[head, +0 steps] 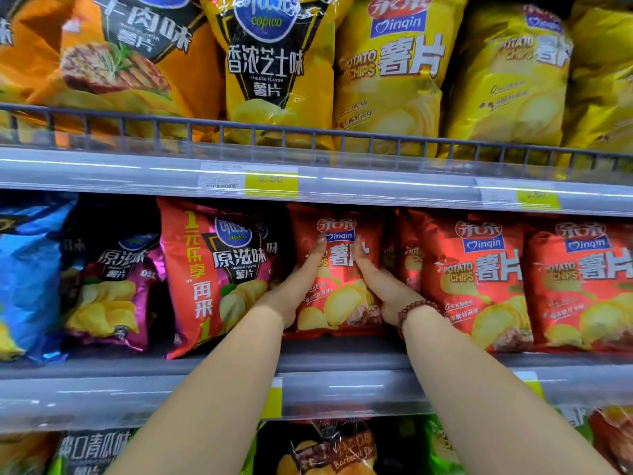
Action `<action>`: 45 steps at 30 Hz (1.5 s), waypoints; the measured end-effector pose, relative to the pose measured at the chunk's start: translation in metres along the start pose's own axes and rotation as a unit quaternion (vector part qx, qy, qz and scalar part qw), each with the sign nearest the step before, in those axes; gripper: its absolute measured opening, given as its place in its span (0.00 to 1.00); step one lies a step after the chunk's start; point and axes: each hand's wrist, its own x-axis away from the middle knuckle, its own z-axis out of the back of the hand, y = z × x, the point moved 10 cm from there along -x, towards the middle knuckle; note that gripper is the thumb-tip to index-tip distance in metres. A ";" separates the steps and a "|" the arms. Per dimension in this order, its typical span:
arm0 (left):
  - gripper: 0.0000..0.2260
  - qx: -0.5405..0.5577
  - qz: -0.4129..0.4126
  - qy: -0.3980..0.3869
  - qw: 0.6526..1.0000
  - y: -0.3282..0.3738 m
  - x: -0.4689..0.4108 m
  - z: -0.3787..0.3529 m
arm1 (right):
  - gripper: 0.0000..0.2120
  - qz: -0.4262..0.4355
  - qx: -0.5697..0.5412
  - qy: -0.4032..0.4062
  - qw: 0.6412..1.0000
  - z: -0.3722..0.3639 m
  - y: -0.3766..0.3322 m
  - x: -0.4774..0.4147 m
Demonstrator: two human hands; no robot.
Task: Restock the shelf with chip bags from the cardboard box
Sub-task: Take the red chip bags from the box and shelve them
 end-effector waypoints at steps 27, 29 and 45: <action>0.21 -0.141 -0.150 0.289 0.935 0.032 0.123 -0.135 | 0.33 0.293 0.219 0.201 0.909 0.180 -0.051 0.150; 0.30 -0.163 -0.090 0.211 0.960 0.013 0.108 -0.161 | 0.45 0.237 0.234 0.165 0.929 0.189 -0.036 0.133; 0.34 -0.252 -0.210 0.167 0.930 0.059 0.086 -0.167 | 0.52 0.164 -0.008 -0.009 0.986 0.176 -0.053 0.067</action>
